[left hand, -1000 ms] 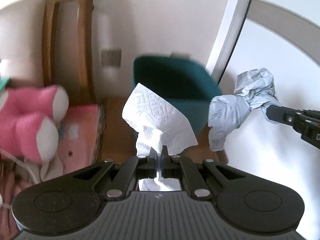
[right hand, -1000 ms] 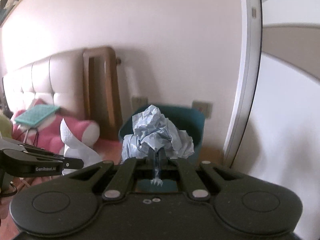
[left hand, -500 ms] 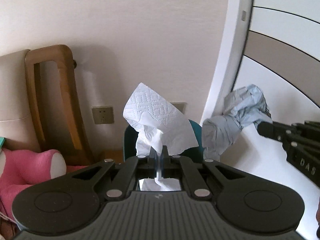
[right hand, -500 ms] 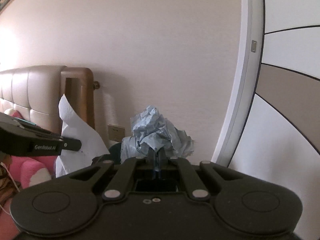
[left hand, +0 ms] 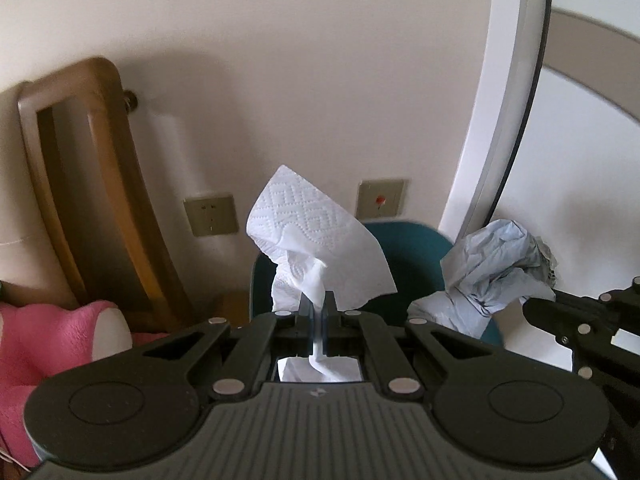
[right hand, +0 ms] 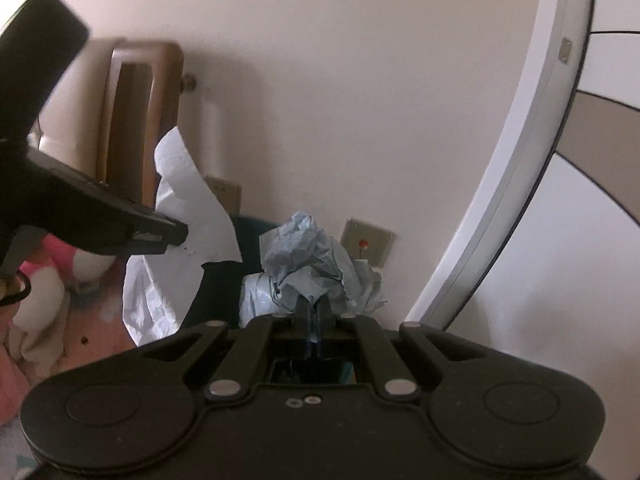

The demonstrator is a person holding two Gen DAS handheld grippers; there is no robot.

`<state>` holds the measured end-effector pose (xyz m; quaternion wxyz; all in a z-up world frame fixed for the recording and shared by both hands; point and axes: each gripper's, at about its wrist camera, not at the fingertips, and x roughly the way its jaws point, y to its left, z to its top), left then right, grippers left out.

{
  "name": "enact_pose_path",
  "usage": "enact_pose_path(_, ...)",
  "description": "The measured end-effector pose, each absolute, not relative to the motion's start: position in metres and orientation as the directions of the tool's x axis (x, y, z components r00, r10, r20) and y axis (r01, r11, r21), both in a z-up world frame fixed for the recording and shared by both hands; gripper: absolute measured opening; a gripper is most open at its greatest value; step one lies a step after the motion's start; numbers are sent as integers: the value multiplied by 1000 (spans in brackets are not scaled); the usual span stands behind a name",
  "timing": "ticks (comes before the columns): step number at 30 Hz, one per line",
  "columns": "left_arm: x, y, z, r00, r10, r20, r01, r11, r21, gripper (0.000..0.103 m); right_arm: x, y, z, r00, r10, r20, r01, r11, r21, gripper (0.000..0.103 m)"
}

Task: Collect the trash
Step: 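Lift the tissue and grey paper out toward the teal bin, then open left tool over the bin while right releases the grey paper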

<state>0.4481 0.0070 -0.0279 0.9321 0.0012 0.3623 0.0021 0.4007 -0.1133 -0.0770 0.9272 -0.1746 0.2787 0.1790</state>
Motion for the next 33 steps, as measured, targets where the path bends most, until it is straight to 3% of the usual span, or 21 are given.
enact_pose_path(15,473,-7,-92,554,6,-833,10,1000,14,3,407,-94,-104,667,231,-708,-517,827,-218,5)
enact_pose_path(25,467,3,-110,491,-9,-871,-8,1000,-15,5,407,-100,-88,646,263,-716,-501,855,-138,24)
enact_pose_path(33,451,4,-105,519,-48,-853,20,999,-44,6,391,-127,-88,664,301,-685,-464,883,-62,37)
